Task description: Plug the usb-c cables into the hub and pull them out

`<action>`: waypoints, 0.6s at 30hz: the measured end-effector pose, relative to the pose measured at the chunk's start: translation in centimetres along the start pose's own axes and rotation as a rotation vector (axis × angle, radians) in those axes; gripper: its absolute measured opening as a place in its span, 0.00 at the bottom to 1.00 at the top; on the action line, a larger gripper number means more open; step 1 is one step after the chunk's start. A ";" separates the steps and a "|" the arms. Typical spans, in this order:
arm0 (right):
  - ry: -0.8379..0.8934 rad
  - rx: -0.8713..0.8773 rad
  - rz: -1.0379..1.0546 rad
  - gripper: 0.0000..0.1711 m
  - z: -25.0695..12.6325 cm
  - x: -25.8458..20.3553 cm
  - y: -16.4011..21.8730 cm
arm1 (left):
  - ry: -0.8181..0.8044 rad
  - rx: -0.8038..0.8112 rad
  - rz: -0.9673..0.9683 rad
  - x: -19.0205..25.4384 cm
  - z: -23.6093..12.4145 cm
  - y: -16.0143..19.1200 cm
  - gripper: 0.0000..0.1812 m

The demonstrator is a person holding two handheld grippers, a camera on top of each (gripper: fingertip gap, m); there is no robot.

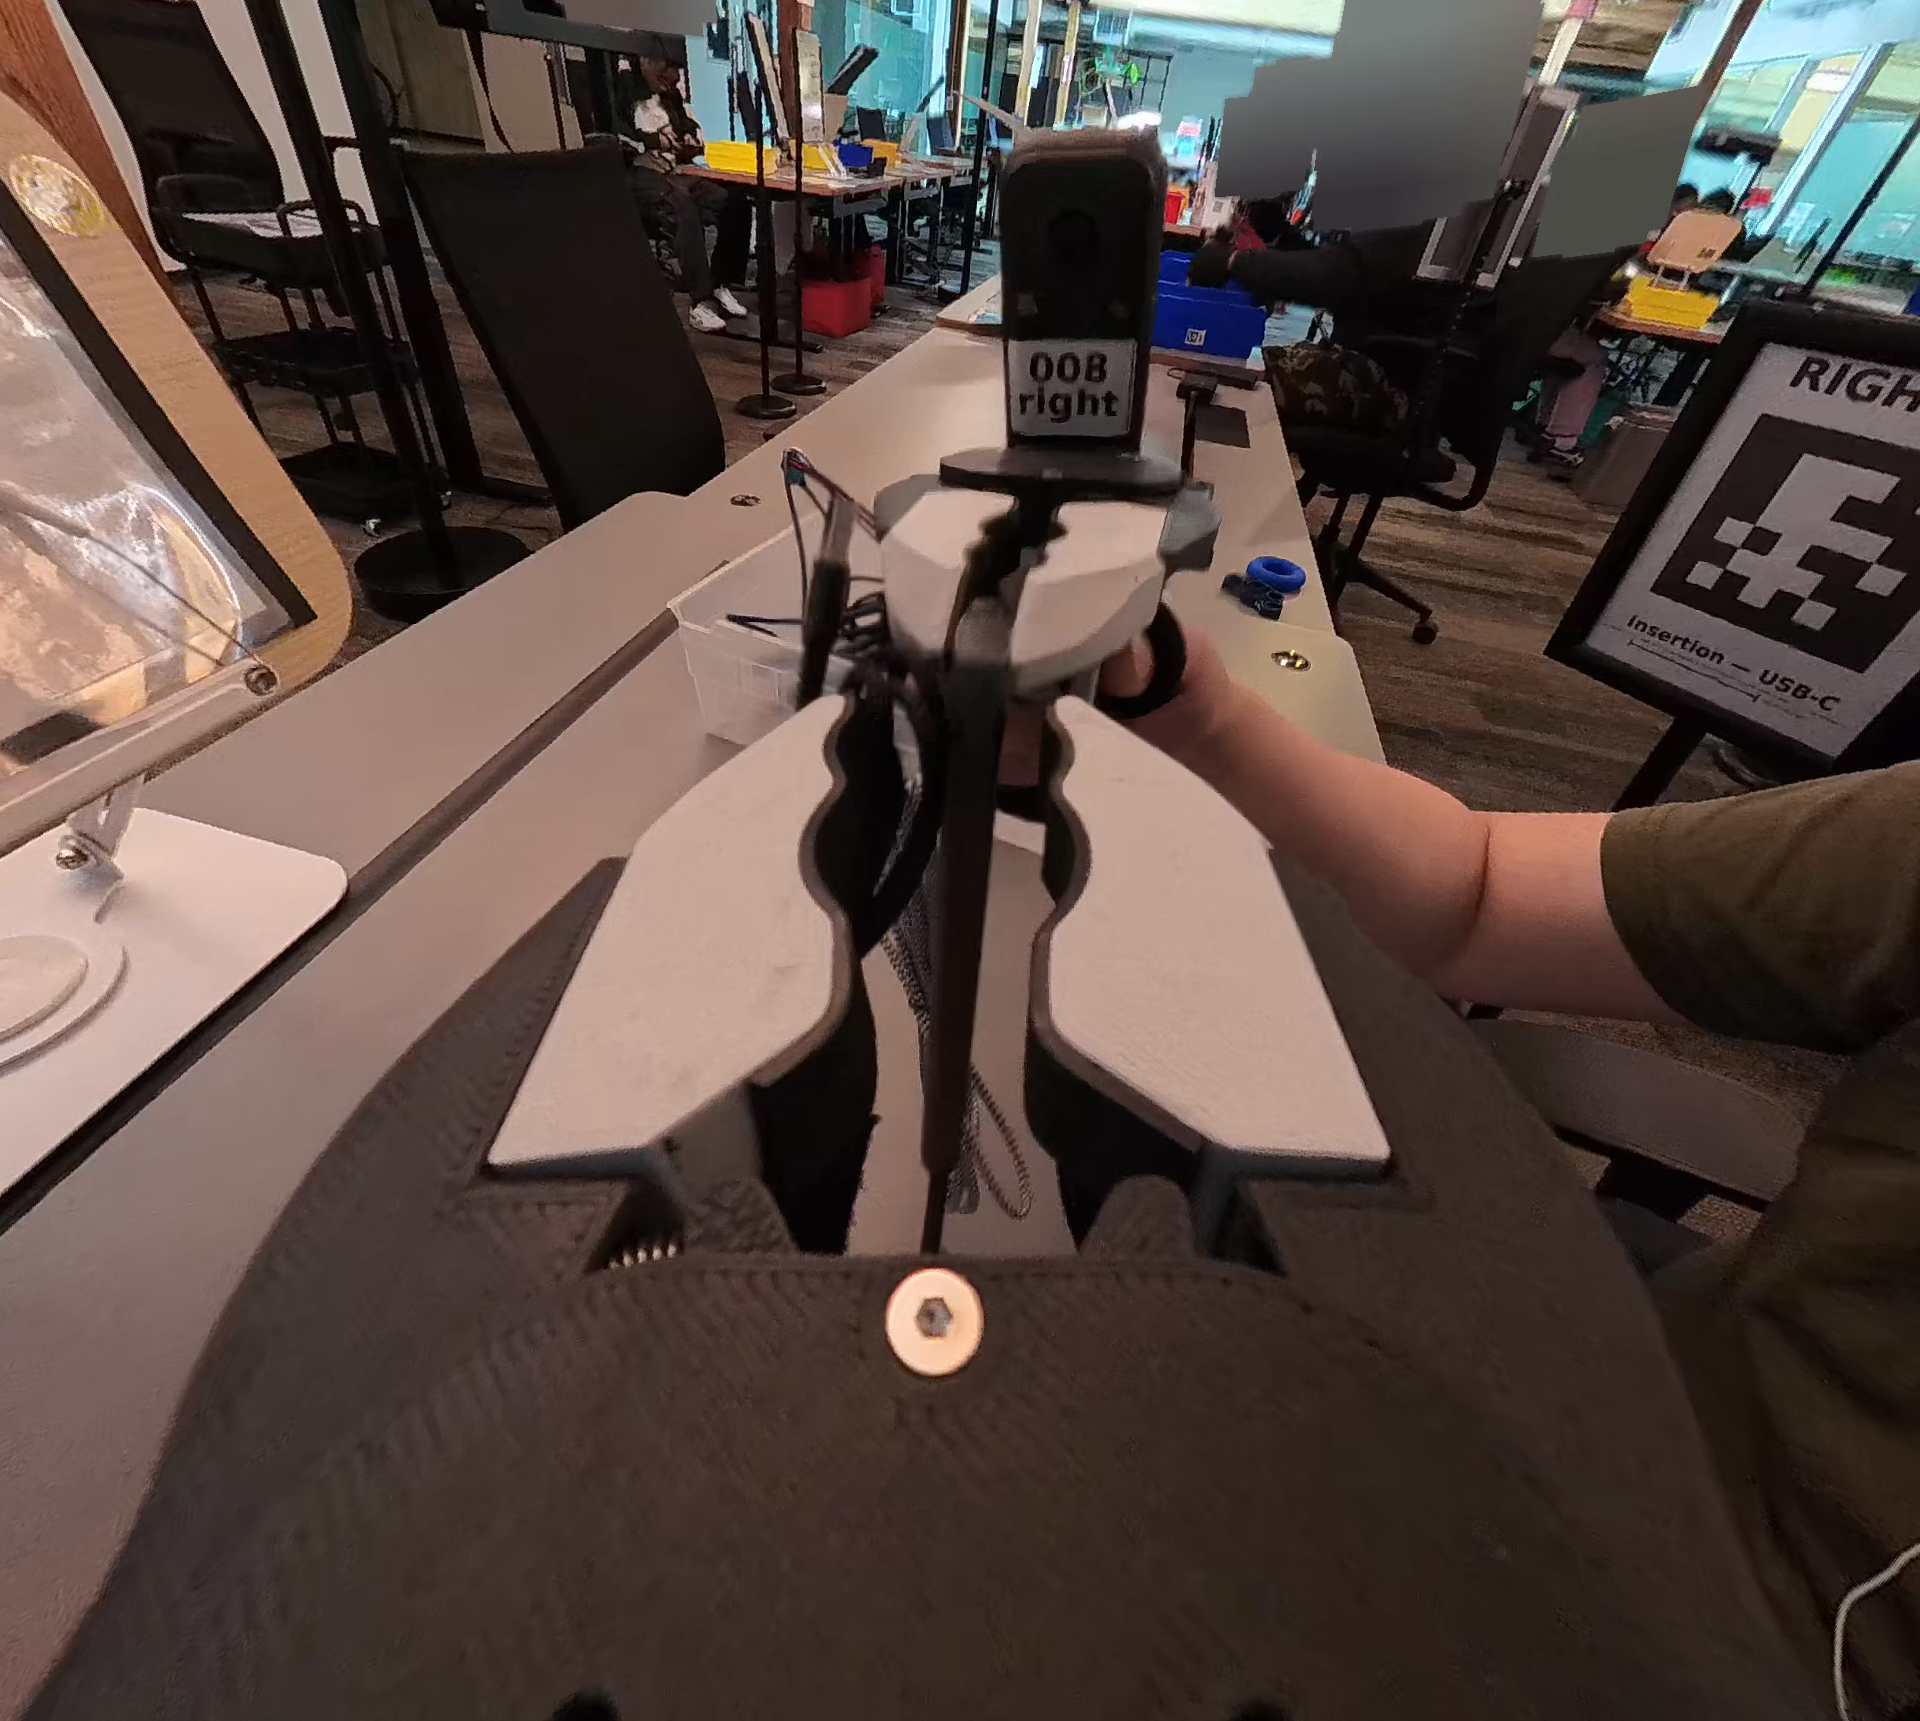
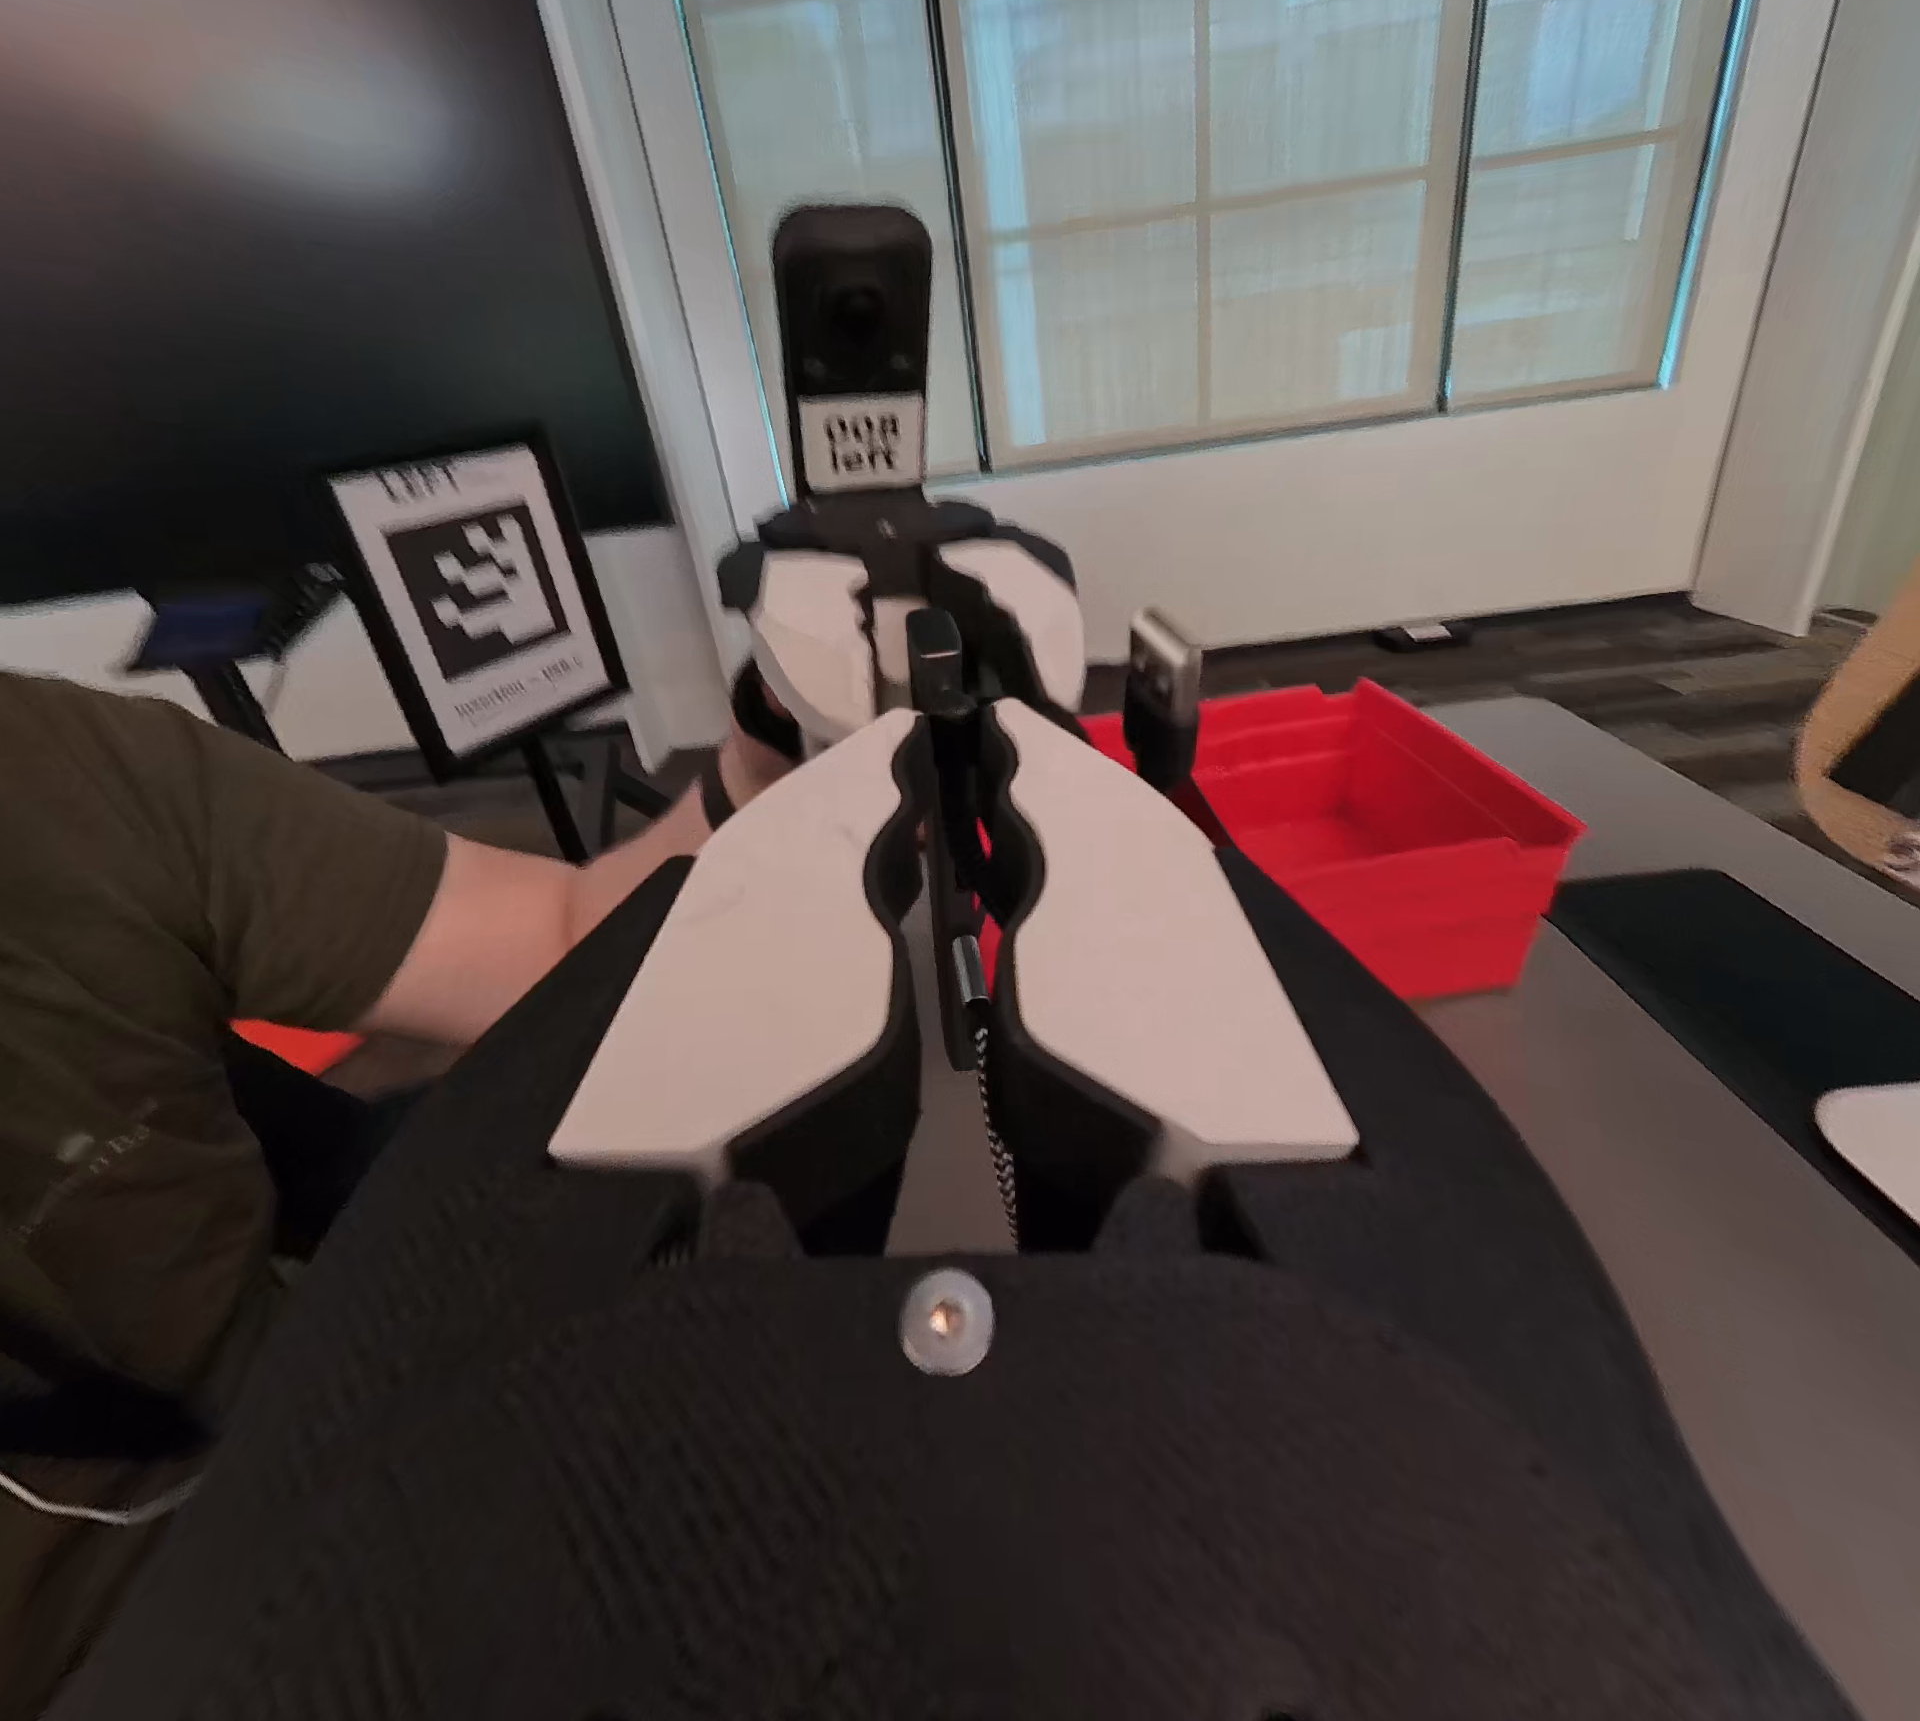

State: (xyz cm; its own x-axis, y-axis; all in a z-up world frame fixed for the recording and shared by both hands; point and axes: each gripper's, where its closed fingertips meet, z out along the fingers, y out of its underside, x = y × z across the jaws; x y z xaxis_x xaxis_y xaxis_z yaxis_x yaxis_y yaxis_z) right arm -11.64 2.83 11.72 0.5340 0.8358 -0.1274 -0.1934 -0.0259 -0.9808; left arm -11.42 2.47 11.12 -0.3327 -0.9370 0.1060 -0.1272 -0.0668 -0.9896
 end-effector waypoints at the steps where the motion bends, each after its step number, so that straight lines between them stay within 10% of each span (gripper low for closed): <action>1: 0.009 -0.026 -0.015 0.05 0.2 0.1 0.4 | 0.005 0.015 -0.007 0.1 -0.1 -0.3 0.16; 18: -0.024 0.013 0.034 0.05 0.8 0.2 1.0 | 0.041 -0.077 -0.026 0.2 -0.2 1.2 0.07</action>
State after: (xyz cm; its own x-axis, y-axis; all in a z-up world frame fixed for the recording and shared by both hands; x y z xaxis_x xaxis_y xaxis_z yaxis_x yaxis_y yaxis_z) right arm -12.42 3.44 10.87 0.5067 0.8477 -0.1573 -0.2221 -0.0479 -0.9738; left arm -11.80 2.28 10.01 -0.3663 -0.9203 0.1375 -0.2076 -0.0632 -0.9762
